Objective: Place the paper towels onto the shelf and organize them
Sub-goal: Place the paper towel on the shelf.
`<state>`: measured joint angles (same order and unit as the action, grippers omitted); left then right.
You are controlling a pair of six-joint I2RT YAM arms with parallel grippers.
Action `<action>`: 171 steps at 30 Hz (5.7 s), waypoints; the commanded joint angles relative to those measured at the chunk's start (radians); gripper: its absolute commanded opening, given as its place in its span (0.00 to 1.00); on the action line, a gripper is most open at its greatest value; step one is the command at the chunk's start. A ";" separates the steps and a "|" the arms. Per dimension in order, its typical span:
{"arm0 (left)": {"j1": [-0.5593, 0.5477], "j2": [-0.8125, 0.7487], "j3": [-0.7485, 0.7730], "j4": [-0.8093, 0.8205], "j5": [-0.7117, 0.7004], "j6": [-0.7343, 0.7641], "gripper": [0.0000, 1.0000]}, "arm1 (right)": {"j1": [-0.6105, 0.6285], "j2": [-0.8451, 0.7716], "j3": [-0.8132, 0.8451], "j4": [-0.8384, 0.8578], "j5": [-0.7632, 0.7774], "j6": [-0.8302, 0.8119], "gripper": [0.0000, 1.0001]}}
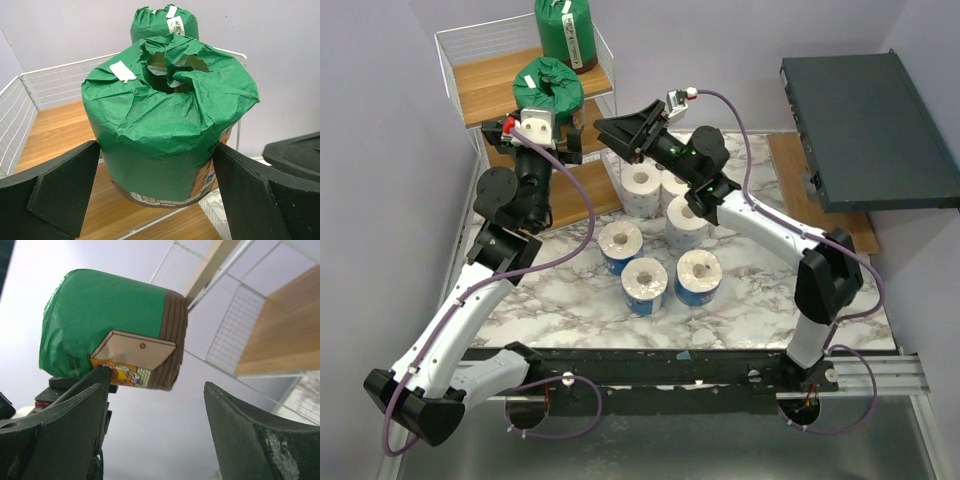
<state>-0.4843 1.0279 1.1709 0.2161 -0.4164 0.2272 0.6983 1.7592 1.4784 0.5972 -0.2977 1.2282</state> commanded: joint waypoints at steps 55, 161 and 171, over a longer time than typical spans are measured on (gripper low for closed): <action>0.060 0.081 0.145 -0.027 -0.146 0.095 0.99 | 0.056 0.533 0.600 0.386 -0.163 0.509 0.81; 0.207 0.340 0.464 -0.280 -0.117 -0.057 0.99 | 0.026 -0.718 -0.621 -0.539 0.037 -0.606 0.90; 0.204 0.224 0.487 -0.391 -0.057 -0.151 0.99 | 0.025 -0.719 -0.627 -0.548 0.020 -0.604 0.91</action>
<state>-0.2832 1.3235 1.6249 -0.1043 -0.5201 0.1394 0.7246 1.0569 0.8700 0.0658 -0.2852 0.6350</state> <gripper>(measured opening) 0.987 0.904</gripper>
